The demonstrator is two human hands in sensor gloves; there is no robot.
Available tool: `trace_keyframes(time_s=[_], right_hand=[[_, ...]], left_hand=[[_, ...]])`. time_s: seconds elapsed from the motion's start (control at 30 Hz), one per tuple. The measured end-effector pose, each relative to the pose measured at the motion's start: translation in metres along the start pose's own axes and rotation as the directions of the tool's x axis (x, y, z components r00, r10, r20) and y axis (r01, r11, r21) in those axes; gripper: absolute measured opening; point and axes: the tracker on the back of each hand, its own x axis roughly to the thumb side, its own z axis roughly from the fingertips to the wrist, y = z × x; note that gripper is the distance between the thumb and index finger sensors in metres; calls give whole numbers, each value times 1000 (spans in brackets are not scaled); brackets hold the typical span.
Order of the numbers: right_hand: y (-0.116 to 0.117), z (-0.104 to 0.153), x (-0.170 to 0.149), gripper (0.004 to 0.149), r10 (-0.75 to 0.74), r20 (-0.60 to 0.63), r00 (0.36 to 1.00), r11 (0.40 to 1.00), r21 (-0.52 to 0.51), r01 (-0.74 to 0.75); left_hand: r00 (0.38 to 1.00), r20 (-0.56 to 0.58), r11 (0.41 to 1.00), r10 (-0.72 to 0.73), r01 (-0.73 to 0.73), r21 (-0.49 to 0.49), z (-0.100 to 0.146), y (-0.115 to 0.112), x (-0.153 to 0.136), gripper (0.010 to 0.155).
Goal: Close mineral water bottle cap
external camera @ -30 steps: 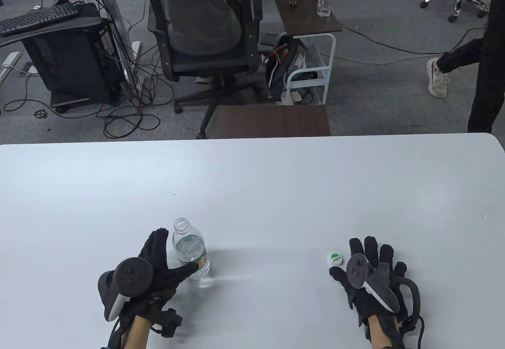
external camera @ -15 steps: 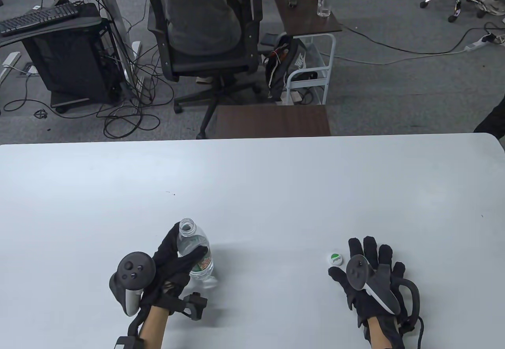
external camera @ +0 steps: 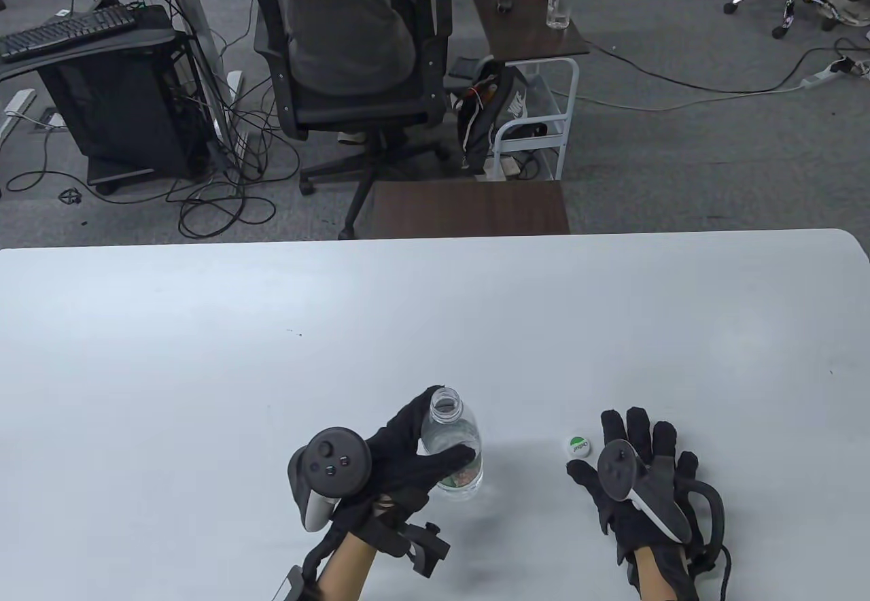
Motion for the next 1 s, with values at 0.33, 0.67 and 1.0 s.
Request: trace_keyframes(time_s=[0.33, 0.67, 1.0], right_hand=[[2, -1, 2, 89, 7, -1, 1000, 1000, 6, -7], [-2, -2, 5, 65, 23, -47, 999, 996, -90, -28], [3, -6, 64, 58, 292, -35, 956, 951, -93, -294]], left_hand=[[995, -51, 995, -91, 89, -46, 9, -14, -23, 79], [994, -58, 993, -97, 93, -75, 10, -15, -24, 80], [991, -60, 991, -117, 113, -67, 12, -16, -22, 81]])
